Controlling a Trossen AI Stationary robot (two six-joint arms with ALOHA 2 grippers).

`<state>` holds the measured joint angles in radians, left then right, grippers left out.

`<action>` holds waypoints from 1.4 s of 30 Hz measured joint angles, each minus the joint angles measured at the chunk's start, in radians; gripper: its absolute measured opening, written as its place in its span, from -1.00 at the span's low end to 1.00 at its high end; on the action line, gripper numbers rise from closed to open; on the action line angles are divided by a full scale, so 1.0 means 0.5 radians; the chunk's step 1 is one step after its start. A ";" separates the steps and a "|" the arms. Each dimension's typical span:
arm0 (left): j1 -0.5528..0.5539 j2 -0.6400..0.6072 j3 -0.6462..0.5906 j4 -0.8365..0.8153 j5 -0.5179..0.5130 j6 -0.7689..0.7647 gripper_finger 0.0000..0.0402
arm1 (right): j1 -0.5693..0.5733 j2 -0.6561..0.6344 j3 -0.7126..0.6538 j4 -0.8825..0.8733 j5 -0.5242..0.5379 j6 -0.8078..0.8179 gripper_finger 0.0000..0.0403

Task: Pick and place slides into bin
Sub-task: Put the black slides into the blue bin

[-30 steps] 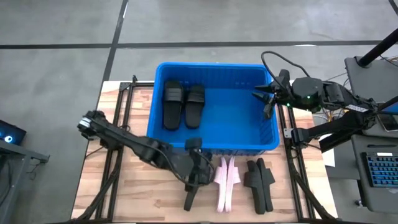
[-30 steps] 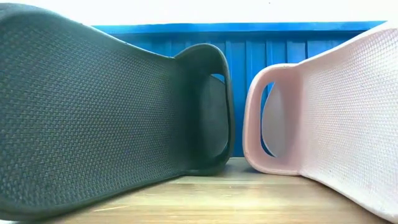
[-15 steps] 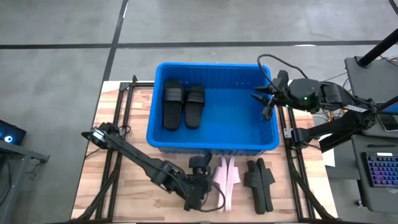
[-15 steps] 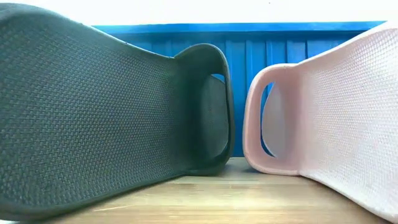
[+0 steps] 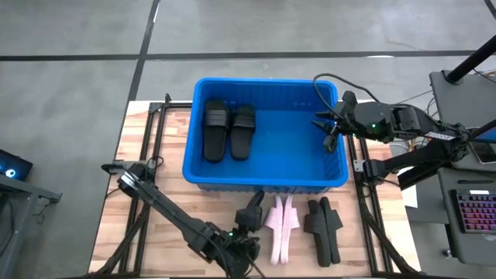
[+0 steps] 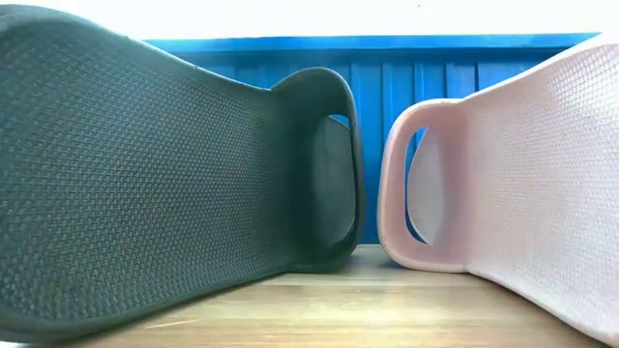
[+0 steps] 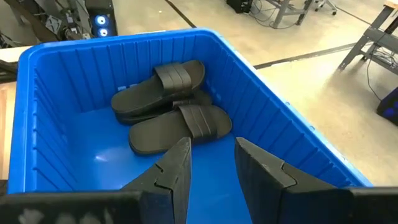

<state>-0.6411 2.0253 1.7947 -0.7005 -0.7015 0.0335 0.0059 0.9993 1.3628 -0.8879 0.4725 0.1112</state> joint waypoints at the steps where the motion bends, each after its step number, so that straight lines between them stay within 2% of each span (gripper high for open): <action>1: -0.001 0.011 0.000 0.001 0.005 0.025 0.01 | 0.000 0.000 -0.001 0.000 0.000 0.000 -0.44; 7: -0.004 0.087 -0.004 -0.018 0.011 0.053 0.01 | 0.000 0.000 -0.004 0.001 0.000 0.000 -0.44; 14: -0.005 0.160 -0.009 -0.219 -0.010 0.050 0.01 | 0.000 0.000 -0.010 0.000 0.001 0.000 -0.44; 20: 0.004 0.230 -0.028 -0.241 -0.243 0.051 0.01 | 0.000 0.000 -0.011 0.001 0.000 0.000 -0.44; 28: 0.032 0.247 -0.037 -0.226 -0.263 0.030 -0.02 | 0.000 0.000 -0.011 0.001 0.000 0.000 -0.44; 32: 0.043 0.245 -0.037 -0.243 -0.258 -0.103 -0.28 | 0.000 0.000 -0.011 0.001 0.001 0.000 -0.44; 38: 0.064 0.244 -0.038 -0.251 -0.264 -0.114 -0.88 | 0.000 0.000 -0.011 0.001 0.000 0.000 -0.44; 42: 0.087 0.241 -0.037 -0.245 -0.231 -0.200 -0.94 | 0.000 0.000 -0.011 0.001 0.000 0.000 -0.44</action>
<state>-0.5977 2.1456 1.7760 -0.8231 -0.8170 -0.0664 0.0059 0.9993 1.3571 -0.8875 0.4726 0.1114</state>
